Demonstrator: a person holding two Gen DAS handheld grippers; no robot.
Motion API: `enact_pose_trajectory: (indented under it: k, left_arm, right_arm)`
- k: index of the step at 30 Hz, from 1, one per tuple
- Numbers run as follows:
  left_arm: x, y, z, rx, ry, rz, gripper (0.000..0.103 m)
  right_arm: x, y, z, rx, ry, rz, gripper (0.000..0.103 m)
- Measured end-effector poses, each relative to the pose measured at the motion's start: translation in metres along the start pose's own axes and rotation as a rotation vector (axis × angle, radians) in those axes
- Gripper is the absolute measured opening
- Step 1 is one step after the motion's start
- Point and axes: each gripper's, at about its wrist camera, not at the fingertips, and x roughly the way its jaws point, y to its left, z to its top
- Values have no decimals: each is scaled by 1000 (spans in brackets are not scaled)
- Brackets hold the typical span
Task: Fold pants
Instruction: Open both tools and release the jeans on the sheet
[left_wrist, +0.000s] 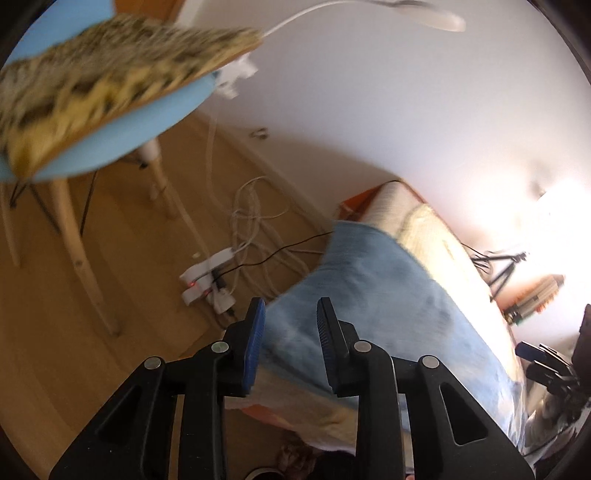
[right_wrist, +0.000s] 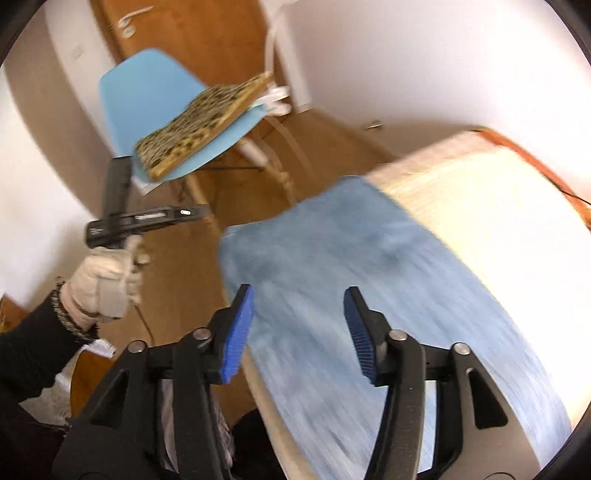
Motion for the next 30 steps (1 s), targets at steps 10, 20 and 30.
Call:
enact_pose_trajectory:
  k: [10,20,30]
  left_arm:
    - [-45,-115,7,216,-43,-141,61]
    - [-56,-251,-25,449,46,-360,64]
    - [-1,-372,-107,630,273,-563,64]
  right_arm:
    - [-107,-46,-56,146,-121,-194,74]
    - [-224,-113,-146,410,-229,-370,75]
    - [-327,-174,-262,717,-305,-590,75]
